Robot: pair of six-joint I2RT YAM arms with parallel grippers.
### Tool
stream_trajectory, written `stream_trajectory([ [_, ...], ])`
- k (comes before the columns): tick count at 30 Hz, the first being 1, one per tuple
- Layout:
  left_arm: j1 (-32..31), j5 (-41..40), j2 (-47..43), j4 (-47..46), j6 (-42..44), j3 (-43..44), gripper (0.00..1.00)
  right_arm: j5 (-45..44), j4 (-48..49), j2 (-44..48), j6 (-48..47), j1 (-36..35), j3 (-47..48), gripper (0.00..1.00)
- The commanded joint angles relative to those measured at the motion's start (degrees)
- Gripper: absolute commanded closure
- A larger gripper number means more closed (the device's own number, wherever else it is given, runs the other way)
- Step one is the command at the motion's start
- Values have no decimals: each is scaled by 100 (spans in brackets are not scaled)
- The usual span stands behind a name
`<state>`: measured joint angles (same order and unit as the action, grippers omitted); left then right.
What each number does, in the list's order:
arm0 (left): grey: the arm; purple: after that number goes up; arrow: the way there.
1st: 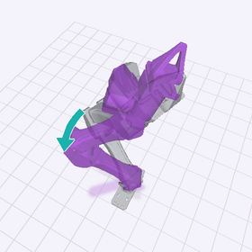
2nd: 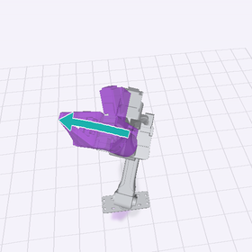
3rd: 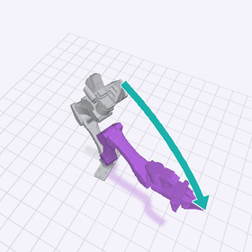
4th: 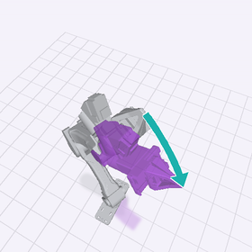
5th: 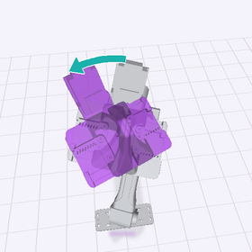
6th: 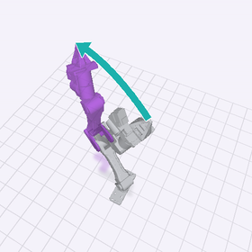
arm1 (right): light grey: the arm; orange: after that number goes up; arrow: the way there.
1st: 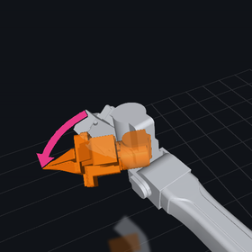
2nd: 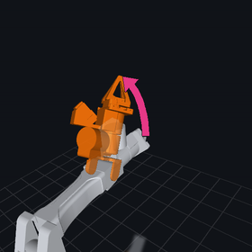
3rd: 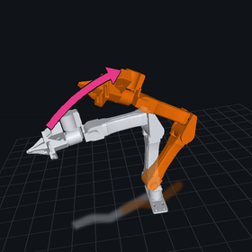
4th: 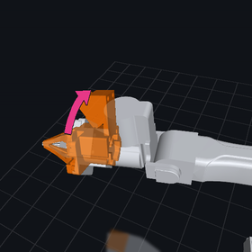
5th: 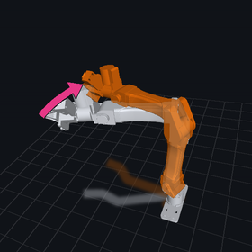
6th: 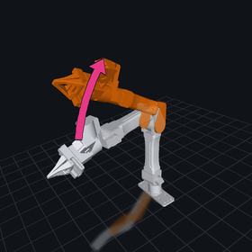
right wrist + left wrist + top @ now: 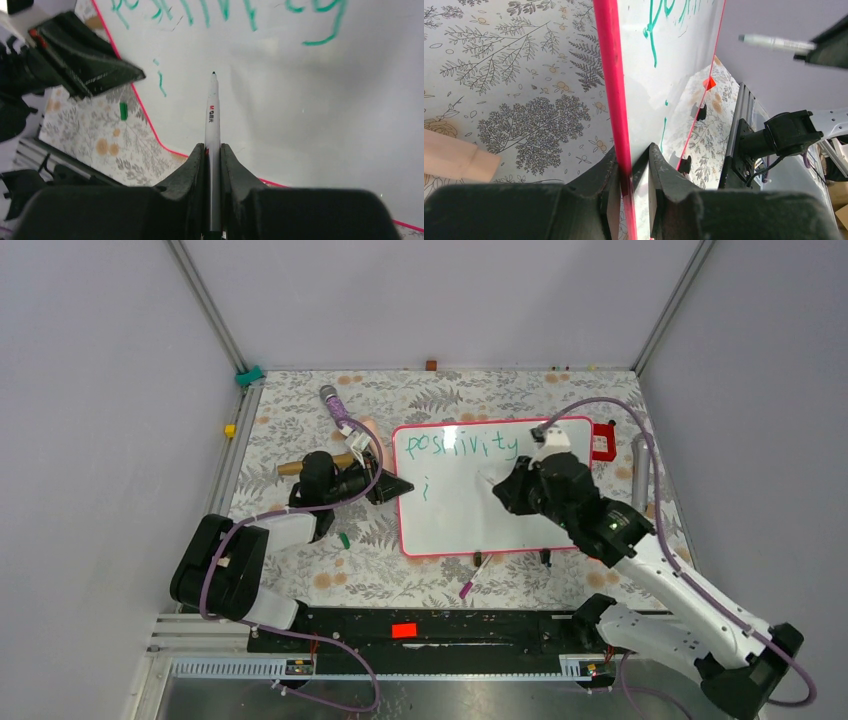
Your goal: Write a sentence on the whiteboard
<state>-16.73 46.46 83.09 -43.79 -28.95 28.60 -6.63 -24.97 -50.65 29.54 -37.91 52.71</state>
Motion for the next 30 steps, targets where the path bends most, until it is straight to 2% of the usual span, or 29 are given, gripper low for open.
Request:
stream_trajectory([
  [1, 56, -887, 42, -145, 717, -21, 100, -1242, 203, -409, -246, -1092, 82, 100],
  [7, 56, -1050, 4, -351, 696, -191, 100, -2110, 626, -997, -322, -2259, 172, 100],
  [15, 58, -1216, -34, -577, 716, -319, 100, -2683, 709, -1848, -638, -2871, 755, 100],
  [30, 56, -1310, -134, -492, 786, -346, 100, -3217, 224, -2684, -567, -2974, 1433, 100],
])
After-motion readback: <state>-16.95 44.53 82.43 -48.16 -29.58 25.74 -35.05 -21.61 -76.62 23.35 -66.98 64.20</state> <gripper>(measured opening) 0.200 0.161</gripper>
